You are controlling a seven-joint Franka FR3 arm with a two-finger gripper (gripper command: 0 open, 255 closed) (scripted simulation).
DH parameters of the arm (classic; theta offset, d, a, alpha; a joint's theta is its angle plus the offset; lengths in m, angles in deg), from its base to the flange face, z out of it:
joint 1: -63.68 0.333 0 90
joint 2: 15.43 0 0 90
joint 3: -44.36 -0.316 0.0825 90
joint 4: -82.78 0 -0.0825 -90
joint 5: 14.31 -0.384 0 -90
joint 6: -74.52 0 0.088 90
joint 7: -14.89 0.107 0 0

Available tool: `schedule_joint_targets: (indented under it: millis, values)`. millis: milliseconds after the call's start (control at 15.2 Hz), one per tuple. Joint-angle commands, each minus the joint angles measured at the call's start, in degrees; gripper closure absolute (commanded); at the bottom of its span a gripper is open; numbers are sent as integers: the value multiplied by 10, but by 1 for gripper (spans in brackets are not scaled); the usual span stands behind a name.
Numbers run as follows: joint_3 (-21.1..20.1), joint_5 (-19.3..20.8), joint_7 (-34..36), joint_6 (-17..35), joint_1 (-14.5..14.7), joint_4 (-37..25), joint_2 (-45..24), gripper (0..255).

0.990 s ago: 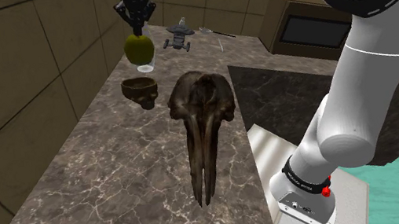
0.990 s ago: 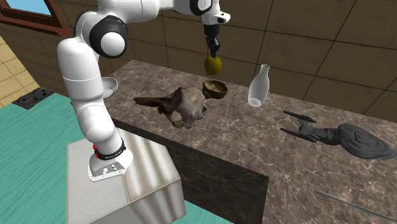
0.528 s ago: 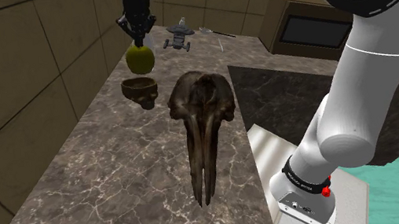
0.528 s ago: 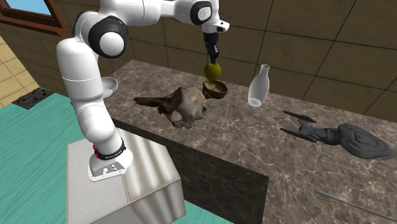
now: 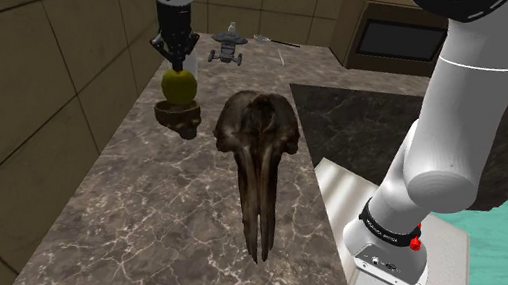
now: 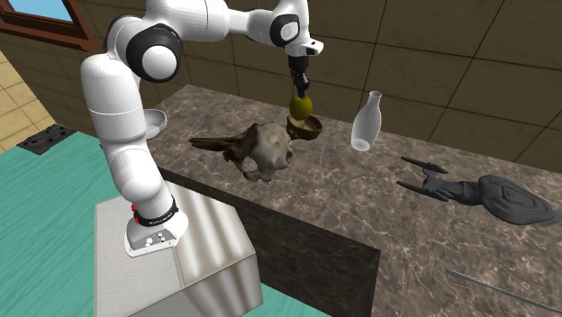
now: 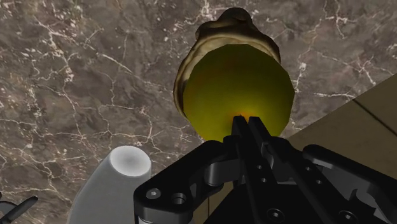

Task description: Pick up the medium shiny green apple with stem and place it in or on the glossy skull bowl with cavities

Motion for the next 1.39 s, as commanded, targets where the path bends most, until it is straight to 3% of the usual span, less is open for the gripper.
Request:
schedule_joint_targets:
  millis: [0, 264, 330, 660, 924, 1320]
  values:
    - [0, 0, 0, 1, 0, 1, 0, 255]
    - [0, 0, 0, 1, 0, 1, 0, 255]
    - [0, 0, 0, 1, 0, 1, 0, 0]
    - [0, 0, 0, 1, 0, 1, 0, 0]
    - [-2, -2, -2, -67, 3, -55, 13, 0]
    - [-2, -2, -2, -67, 3, -55, 13, 0]
